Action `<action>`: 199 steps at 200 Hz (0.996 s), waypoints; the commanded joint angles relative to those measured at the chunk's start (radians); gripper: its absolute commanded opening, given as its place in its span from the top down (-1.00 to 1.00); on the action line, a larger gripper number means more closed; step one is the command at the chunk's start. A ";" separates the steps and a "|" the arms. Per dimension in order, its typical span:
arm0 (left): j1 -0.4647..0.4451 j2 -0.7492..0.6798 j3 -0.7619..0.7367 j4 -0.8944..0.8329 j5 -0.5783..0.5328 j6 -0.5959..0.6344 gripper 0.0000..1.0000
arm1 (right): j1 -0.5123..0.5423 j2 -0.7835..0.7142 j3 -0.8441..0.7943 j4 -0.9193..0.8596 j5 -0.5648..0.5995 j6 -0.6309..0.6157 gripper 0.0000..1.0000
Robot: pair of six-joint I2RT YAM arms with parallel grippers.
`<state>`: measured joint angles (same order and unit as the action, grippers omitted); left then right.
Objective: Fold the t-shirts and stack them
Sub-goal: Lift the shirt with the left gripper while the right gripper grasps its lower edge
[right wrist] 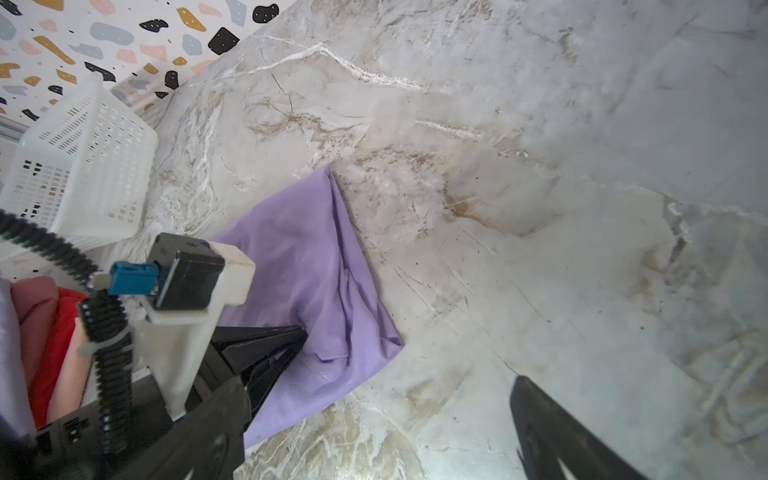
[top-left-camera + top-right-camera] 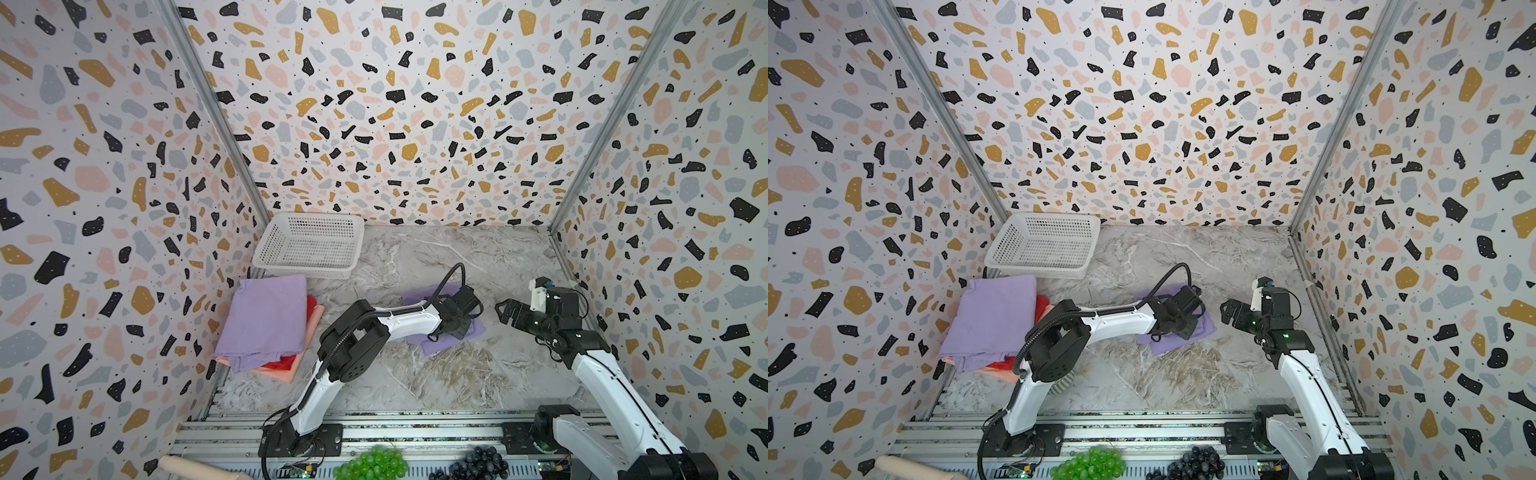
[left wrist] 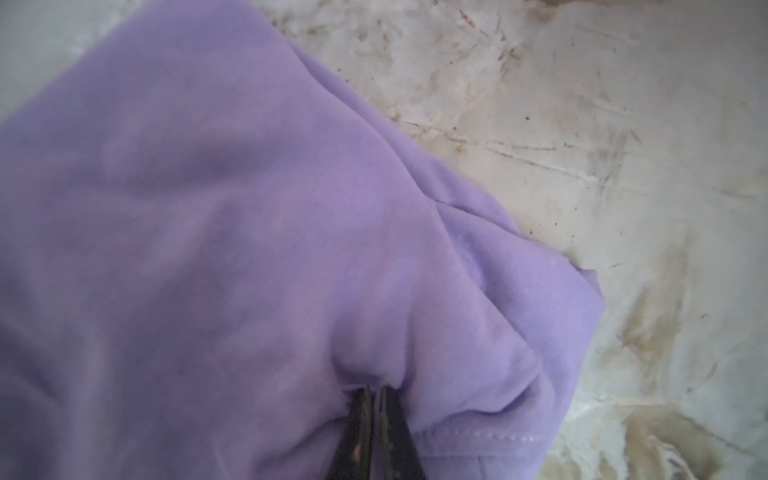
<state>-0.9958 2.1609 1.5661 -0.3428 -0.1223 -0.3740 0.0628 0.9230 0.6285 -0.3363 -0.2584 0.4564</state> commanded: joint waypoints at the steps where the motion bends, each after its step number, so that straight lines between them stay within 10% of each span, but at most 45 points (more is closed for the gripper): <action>1: -0.004 -0.062 0.032 -0.027 0.000 -0.002 1.00 | -0.003 0.002 -0.004 0.019 -0.001 0.008 -0.98; 93: 0.172 -0.419 0.012 0.030 0.186 -0.083 1.00 | 0.021 0.137 -0.046 0.239 -0.059 -0.010 -0.93; 199: 0.368 -0.273 0.086 0.072 0.463 -0.058 1.00 | 0.331 0.602 0.132 0.464 0.126 -0.127 -0.54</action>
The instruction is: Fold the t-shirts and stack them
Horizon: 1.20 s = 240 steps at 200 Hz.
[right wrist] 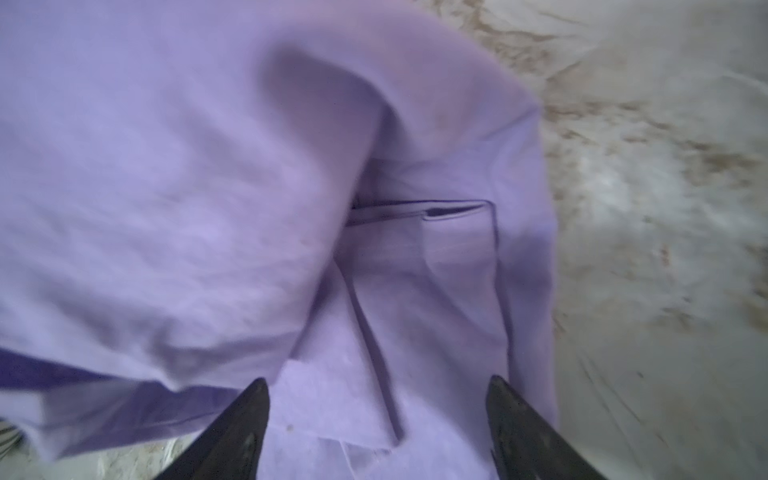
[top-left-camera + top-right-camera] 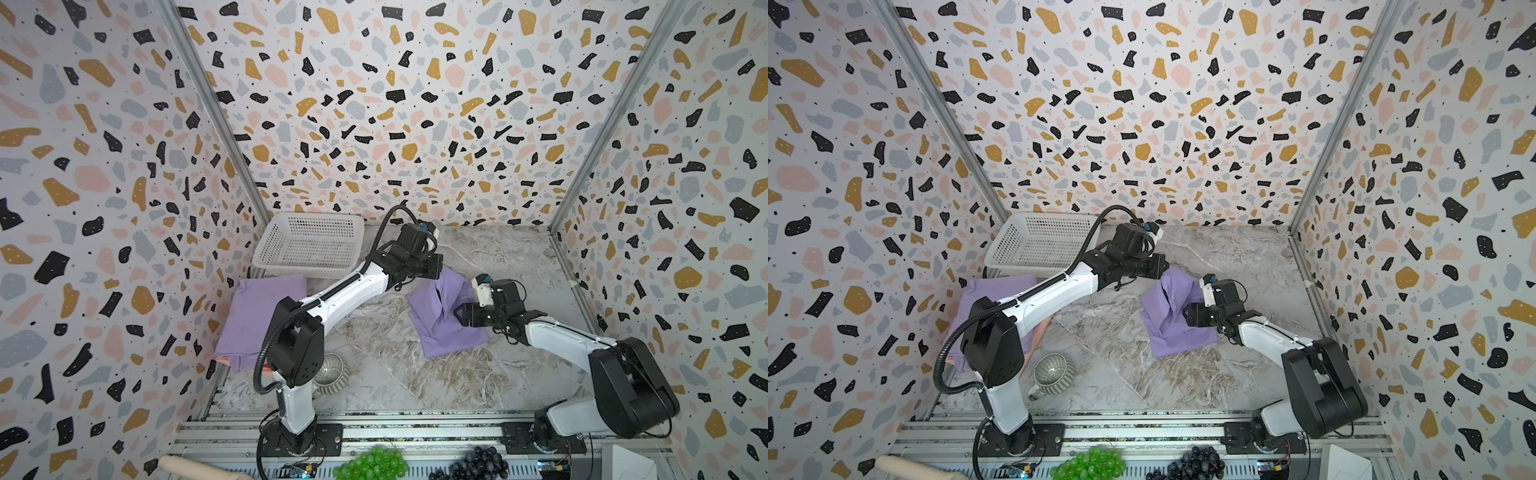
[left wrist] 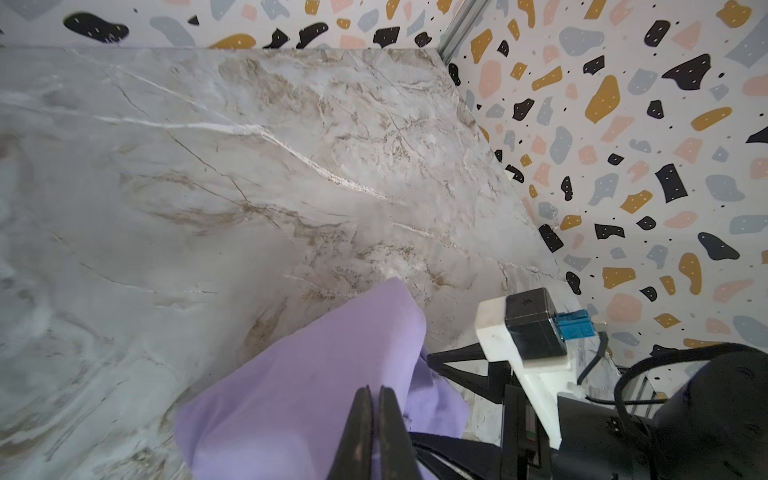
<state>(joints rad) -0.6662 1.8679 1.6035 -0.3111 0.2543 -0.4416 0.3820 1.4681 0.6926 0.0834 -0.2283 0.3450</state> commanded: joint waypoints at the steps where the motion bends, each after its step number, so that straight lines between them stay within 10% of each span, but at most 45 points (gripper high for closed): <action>1: 0.040 0.021 0.051 0.041 0.086 0.010 1.00 | 0.013 0.061 0.069 0.046 0.098 -0.016 -0.54; 91: 0.142 0.107 0.111 0.043 0.212 0.001 1.00 | 0.035 0.221 0.153 0.000 0.177 -0.013 -0.33; 163: 0.176 0.158 0.142 0.041 0.273 0.001 1.00 | 0.070 0.323 0.198 -0.023 0.219 0.001 0.59; 188: 0.202 0.157 0.145 0.050 0.296 -0.015 1.00 | 0.077 0.231 0.205 -0.053 0.277 0.002 0.93; 240: 0.297 0.116 0.171 0.131 0.376 -0.128 1.00 | 0.053 -0.208 0.171 -0.114 0.408 -0.048 0.97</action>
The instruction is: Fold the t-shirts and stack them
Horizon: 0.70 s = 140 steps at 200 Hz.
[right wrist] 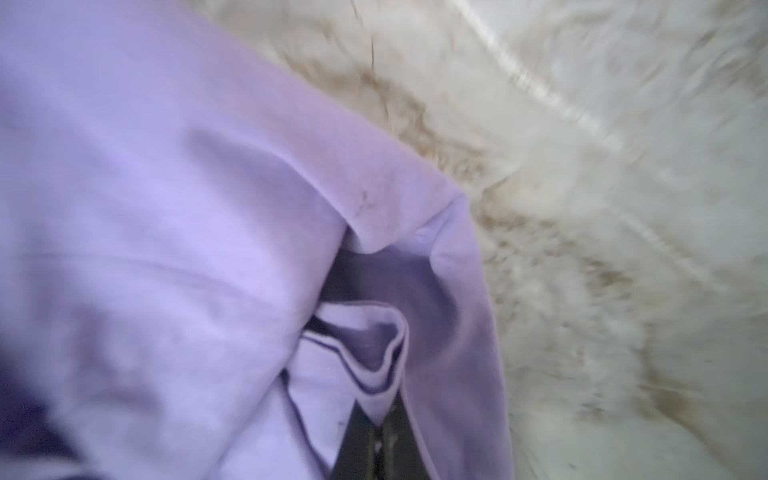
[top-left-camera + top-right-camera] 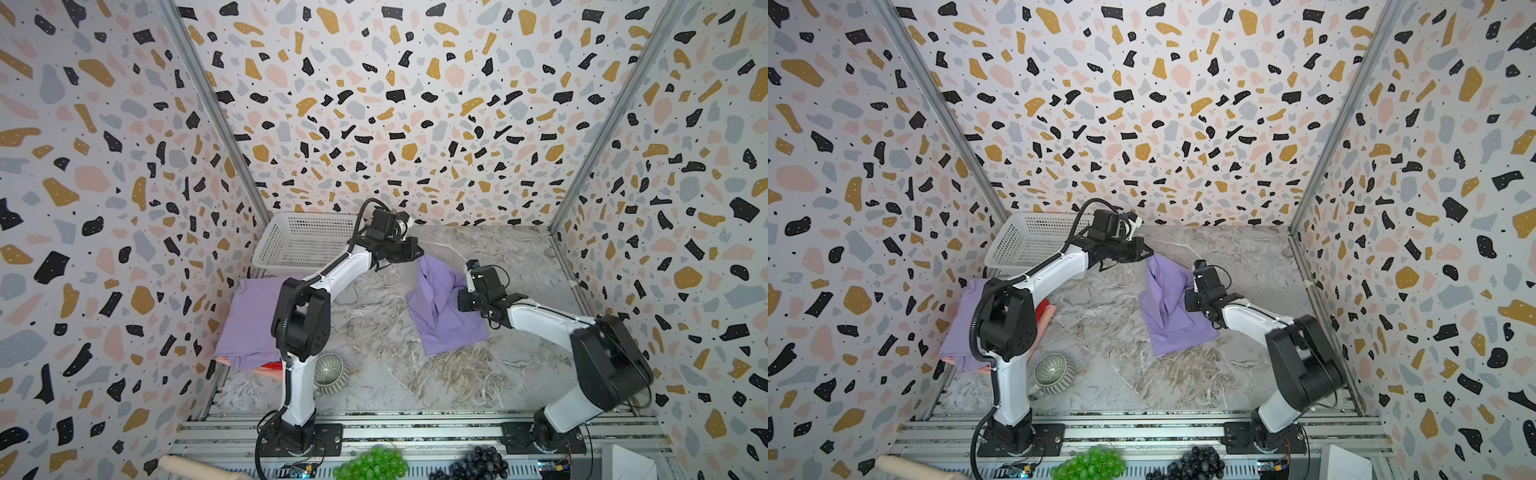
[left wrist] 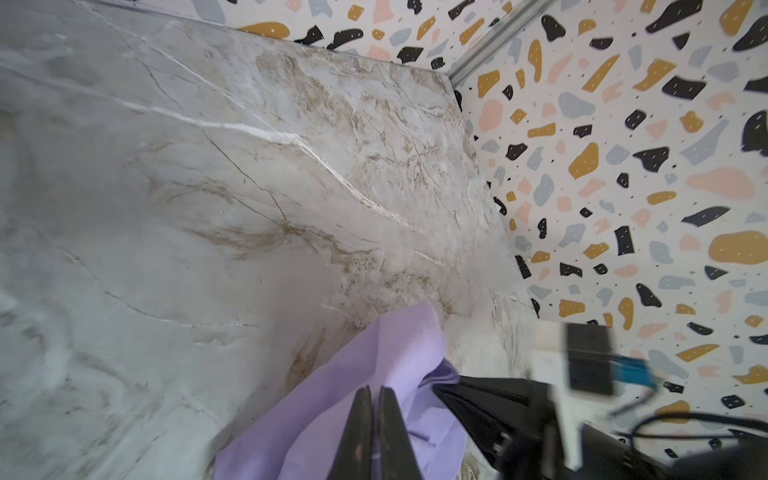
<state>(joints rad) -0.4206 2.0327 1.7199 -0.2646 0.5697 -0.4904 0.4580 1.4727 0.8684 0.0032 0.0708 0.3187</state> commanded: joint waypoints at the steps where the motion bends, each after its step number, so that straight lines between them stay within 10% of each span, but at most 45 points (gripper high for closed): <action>1: 0.054 -0.050 0.056 0.085 0.061 -0.082 1.00 | -0.026 -0.220 -0.006 -0.035 0.113 -0.018 0.98; 109: 0.170 -0.426 -0.102 0.148 0.156 -0.194 1.00 | -0.347 -0.649 0.045 0.030 0.202 -0.075 0.94; 140: 0.171 -0.559 -0.217 0.080 0.087 -0.217 1.00 | -0.417 -0.684 0.039 0.001 0.207 -0.119 0.49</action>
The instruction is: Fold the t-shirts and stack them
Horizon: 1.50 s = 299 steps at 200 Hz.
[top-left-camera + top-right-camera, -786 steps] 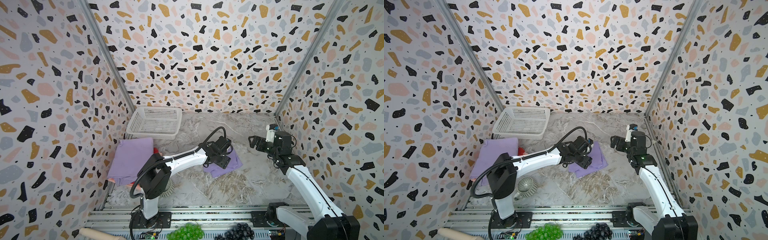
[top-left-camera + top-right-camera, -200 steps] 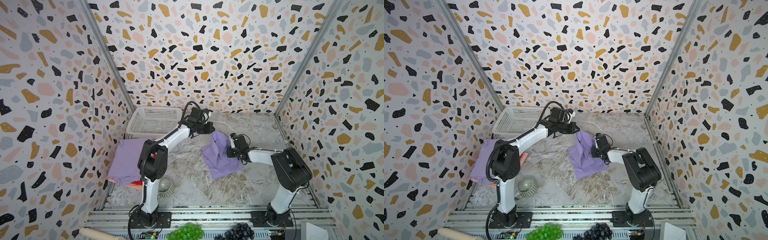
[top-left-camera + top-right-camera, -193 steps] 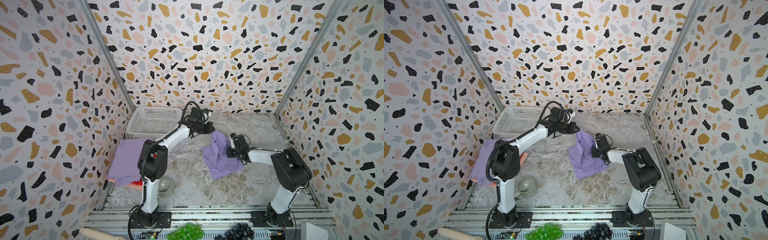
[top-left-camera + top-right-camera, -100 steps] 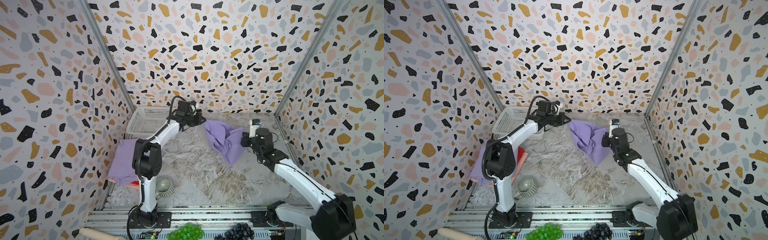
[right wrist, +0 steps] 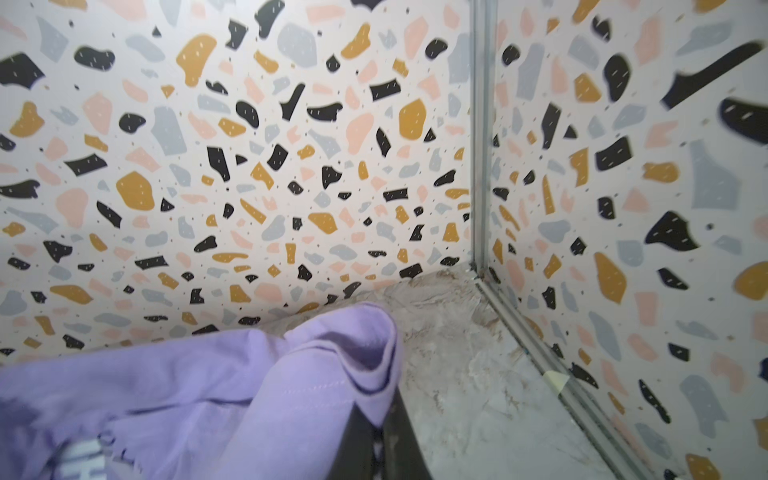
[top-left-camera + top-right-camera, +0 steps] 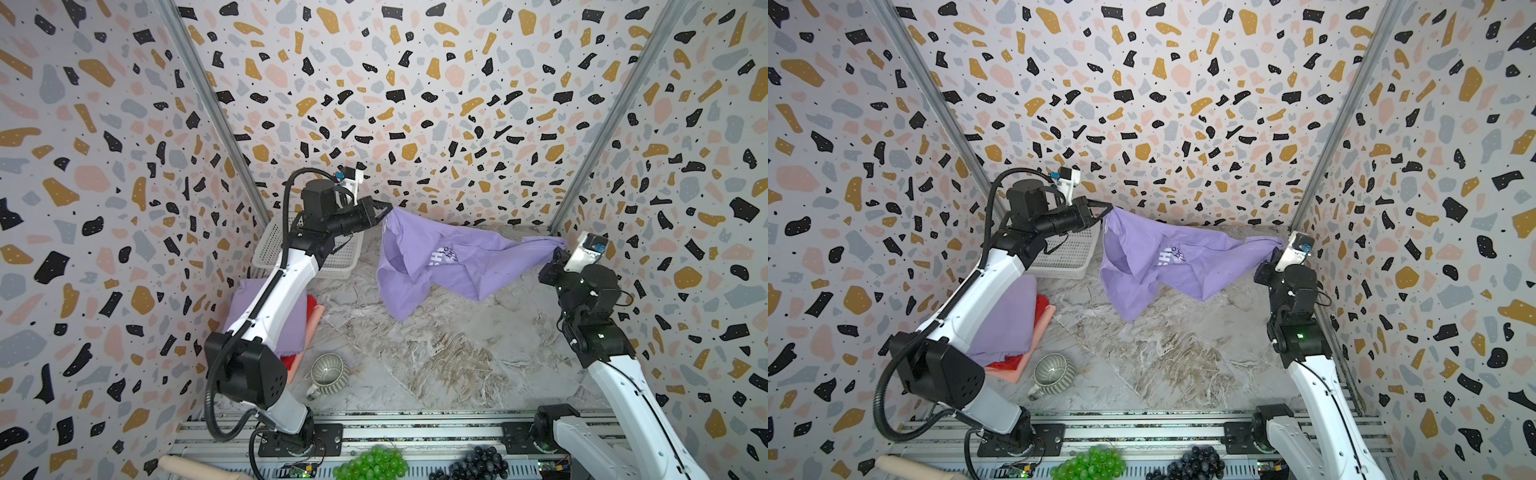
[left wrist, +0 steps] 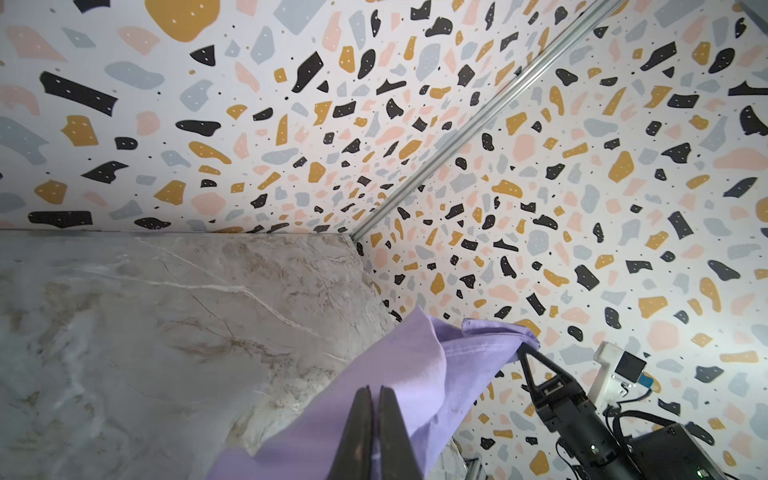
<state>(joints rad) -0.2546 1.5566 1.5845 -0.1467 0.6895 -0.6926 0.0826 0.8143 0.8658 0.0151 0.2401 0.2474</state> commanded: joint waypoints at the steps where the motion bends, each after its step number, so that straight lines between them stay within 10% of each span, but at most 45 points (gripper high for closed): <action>1: 0.005 -0.086 -0.087 -0.038 -0.035 -0.016 1.00 | -0.044 -0.024 0.040 -0.014 0.045 -0.047 0.46; 26: 0.005 -0.096 -0.220 0.012 -0.117 -0.045 0.98 | -0.146 0.059 0.054 -0.141 0.062 0.011 0.03; 37: 0.003 -0.080 -0.269 0.070 -0.170 -0.074 0.46 | -0.200 0.114 0.079 -0.194 -0.018 0.052 -0.03; 70: 0.002 0.067 -0.225 0.019 -0.287 0.005 -0.11 | -0.229 0.196 0.074 -0.192 -0.208 0.142 -0.17; 93: -0.024 0.120 -0.110 -0.201 -0.454 0.175 -0.14 | -0.203 0.203 0.017 -0.144 -0.354 0.215 -0.20; 155: -0.232 0.045 -0.272 -0.497 -0.482 0.445 -0.23 | 0.050 0.287 -0.137 -0.039 -0.496 0.252 -0.41; 175: -0.322 0.004 -0.380 -0.512 -0.531 0.449 -0.23 | 0.155 0.350 -0.161 0.043 -0.511 0.196 -0.74; 299: -0.468 0.079 -0.621 -0.192 -0.574 0.253 -0.12 | 0.387 0.722 -0.074 0.144 -0.443 0.099 -0.66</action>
<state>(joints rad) -0.7166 1.5990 0.9379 -0.4526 0.1158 -0.3866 0.4446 1.5227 0.7422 0.1406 -0.2314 0.3820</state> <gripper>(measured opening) 0.561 0.831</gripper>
